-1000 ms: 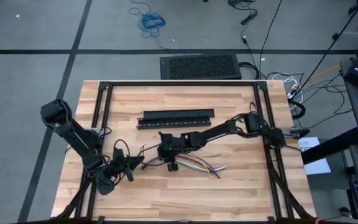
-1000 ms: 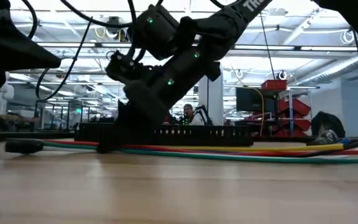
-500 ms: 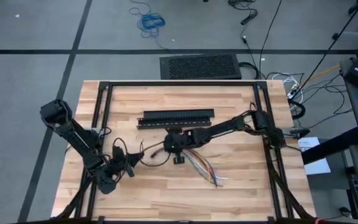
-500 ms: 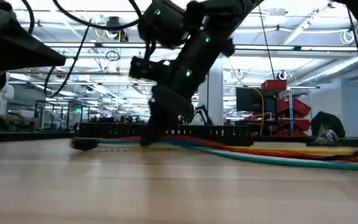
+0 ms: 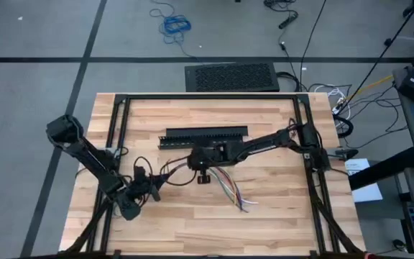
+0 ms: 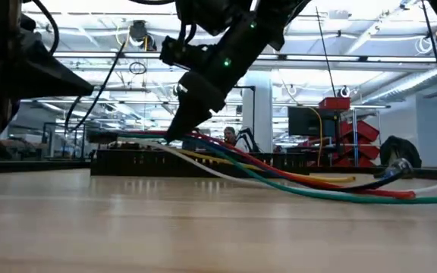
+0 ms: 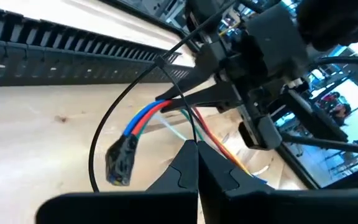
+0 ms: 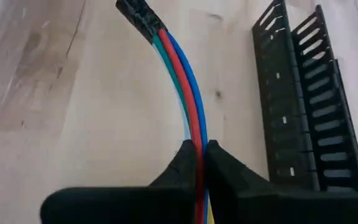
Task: Ziptie cables
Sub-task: Wrap the cables together using a zip tie
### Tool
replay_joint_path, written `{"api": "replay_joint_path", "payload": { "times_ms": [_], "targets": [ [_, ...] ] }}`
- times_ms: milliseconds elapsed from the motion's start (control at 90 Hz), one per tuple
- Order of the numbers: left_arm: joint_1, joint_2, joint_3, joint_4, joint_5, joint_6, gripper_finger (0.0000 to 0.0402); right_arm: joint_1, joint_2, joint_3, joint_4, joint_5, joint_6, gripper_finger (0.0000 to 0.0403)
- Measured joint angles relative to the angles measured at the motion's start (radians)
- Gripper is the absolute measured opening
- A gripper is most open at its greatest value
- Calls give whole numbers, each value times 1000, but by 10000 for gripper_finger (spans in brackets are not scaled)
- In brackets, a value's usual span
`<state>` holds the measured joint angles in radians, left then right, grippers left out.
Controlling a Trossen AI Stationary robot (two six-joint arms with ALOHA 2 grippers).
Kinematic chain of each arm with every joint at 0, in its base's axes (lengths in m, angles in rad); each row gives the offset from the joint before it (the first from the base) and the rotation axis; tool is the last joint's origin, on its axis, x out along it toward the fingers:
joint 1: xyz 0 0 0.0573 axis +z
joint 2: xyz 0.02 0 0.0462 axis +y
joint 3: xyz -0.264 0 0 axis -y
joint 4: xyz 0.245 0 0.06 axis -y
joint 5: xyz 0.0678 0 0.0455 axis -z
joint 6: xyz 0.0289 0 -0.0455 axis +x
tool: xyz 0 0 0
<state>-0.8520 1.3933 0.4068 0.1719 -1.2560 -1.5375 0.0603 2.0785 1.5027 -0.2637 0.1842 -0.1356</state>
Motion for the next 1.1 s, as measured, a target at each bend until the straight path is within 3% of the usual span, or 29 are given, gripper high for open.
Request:
{"api": "replay_joint_path", "payload": {
  "times_ms": [467,656,822,944,1100],
  "targets": [
    [58,100,0,76,51,-75,0,14,-2,2,102,-56,8,2],
    [104,100,0,253,55,122,0,27,-2,2,139,-72,8,2],
    [164,100,1,395,150,301,0,28,6,2,166,-96,11,1],
    [187,100,2,404,209,342,0,32,6,3,148,-84,10,32],
    [198,123,2,394,251,343,0,41,-22,4,9,52,-16,107]
  ]
}}
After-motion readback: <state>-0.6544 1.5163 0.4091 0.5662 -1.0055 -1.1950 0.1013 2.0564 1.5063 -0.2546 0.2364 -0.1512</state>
